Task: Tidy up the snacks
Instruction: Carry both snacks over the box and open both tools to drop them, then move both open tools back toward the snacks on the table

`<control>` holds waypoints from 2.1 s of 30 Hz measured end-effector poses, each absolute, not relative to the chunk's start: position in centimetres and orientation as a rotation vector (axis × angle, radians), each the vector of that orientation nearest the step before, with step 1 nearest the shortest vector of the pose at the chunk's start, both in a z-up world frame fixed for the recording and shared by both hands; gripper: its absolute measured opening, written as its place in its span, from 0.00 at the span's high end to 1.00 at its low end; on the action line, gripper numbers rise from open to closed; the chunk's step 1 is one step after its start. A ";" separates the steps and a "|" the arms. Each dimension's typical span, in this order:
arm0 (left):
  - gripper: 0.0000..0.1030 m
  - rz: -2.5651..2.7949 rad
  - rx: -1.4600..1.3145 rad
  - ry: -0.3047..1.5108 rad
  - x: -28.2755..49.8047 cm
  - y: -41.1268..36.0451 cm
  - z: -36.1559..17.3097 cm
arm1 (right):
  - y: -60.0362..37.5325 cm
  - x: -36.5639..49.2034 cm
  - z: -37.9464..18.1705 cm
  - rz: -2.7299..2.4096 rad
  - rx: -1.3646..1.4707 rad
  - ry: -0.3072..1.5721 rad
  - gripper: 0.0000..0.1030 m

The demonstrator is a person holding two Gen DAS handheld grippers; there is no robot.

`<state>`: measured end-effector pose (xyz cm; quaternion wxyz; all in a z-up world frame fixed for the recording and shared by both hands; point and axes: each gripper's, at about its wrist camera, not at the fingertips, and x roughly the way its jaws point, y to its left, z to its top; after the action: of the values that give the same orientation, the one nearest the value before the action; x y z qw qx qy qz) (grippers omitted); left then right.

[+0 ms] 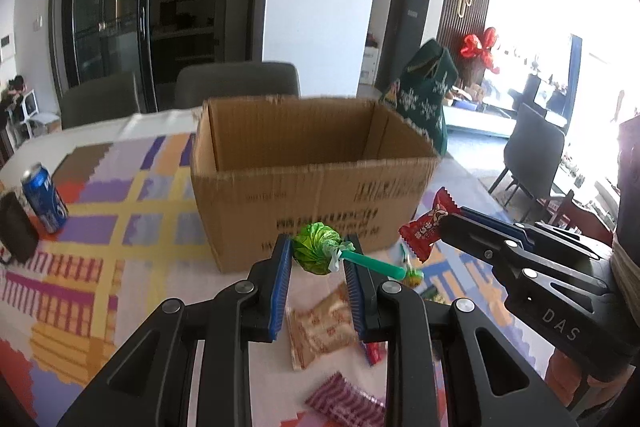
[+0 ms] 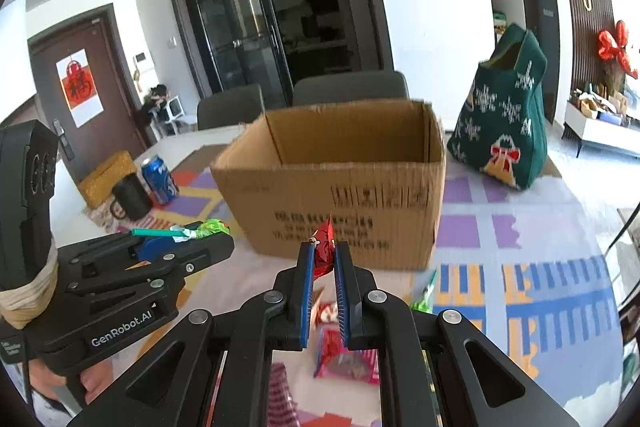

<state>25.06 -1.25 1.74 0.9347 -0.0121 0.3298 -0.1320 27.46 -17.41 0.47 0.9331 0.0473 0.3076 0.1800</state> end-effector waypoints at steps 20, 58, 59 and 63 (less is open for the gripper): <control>0.74 -0.243 -0.001 0.566 29.9 -0.7 6.8 | -17.3 31.2 6.4 0.357 0.084 0.473 0.89; 0.24 -0.208 0.109 0.579 26.7 -2.2 6.5 | -19.0 31.1 5.4 0.242 0.039 0.578 0.38; 0.24 -0.210 0.108 0.578 26.2 -2.2 6.4 | -19.1 30.8 5.4 0.240 0.037 0.580 0.38; 0.23 -0.208 0.119 0.581 24.7 -2.5 6.1 | -19.6 29.3 4.9 0.228 0.024 0.592 0.35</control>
<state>24.66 -2.49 6.08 0.9511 0.0586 0.2856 -0.1025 29.27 -19.59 4.93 0.9500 0.0116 0.2911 0.1122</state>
